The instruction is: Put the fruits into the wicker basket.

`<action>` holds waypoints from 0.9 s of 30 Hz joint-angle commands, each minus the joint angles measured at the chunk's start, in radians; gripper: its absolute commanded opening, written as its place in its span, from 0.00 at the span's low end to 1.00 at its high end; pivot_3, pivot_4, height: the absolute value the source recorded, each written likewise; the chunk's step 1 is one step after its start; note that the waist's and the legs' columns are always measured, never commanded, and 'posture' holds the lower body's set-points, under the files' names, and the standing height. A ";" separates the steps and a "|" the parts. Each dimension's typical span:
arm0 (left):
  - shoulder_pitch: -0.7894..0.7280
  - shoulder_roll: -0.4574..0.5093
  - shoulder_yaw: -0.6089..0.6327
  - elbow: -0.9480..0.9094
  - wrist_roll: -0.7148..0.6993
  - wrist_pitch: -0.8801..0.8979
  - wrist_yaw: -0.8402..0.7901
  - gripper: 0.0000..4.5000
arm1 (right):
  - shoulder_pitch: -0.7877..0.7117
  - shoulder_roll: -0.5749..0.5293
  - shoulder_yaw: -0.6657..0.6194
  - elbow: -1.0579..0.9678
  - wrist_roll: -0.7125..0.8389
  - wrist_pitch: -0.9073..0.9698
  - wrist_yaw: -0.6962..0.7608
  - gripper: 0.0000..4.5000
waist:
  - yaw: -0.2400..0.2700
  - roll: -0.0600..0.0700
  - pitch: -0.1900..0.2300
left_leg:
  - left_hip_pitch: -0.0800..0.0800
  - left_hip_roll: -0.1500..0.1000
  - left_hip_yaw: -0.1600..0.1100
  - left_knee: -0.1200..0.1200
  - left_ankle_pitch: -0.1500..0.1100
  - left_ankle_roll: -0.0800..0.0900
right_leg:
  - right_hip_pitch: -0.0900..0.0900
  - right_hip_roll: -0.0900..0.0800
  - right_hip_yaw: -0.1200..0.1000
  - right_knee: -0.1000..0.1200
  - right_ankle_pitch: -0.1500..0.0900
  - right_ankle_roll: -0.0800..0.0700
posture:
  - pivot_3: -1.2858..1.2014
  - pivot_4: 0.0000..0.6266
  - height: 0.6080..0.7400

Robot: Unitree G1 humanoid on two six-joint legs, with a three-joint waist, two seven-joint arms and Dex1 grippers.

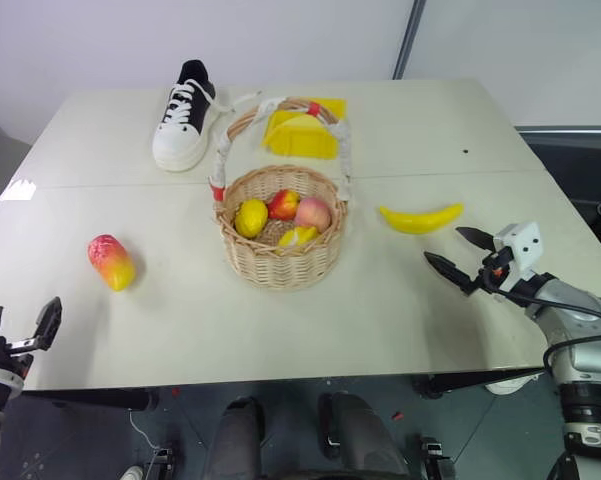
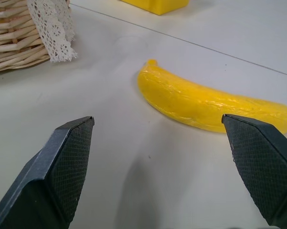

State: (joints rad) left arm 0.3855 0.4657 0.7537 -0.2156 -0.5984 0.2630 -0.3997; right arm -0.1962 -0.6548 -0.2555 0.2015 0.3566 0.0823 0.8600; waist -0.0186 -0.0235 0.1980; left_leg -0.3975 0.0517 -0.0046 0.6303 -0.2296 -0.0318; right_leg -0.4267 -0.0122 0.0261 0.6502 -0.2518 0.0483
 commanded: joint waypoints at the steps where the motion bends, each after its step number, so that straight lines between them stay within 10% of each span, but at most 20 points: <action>1: 0.004 0.004 0.010 -0.033 -0.004 -0.009 -0.010 1.00 | -0.015 -0.003 -0.010 -0.024 0.005 -0.018 0.000 0.99 | 0.000 0.000 0.000 | 0.000 0.000 0.000 0.000 0.000 0.000 | 0.000 0.000 0.000 0.000 0.000 0.000 | 0.52 0.24 1.00; 17: -0.137 0.007 -0.055 -0.211 -0.050 0.255 0.236 1.00 | -0.065 -0.037 0.024 -0.116 0.027 0.023 0.048 0.99 | 0.001 0.000 0.000 | 0.000 0.000 0.000 0.000 0.000 0.000 | 0.000 0.000 0.000 0.000 0.000 0.000 | 0.52 0.24 1.00; 27: -0.381 -0.035 -0.095 -0.225 -0.051 0.514 0.533 1.00 | -0.057 -0.146 0.043 -0.590 0.325 0.379 0.131 0.99 | 0.000 -0.001 -0.001 | 0.001 0.000 -0.001 0.000 0.000 0.000 | 0.001 0.001 0.000 0.002 0.001 0.002 | 0.52 0.24 1.00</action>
State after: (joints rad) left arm 0.0175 0.4301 0.6506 -0.4150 -0.6431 0.7458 0.1020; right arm -0.2314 -0.7873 -0.2091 -0.3142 0.6246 0.4221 0.9933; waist -0.0183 -0.0249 0.1972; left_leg -0.3966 0.0517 -0.0056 0.6303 -0.2295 -0.0318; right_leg -0.4258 -0.0113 0.0261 0.6518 -0.2503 0.0509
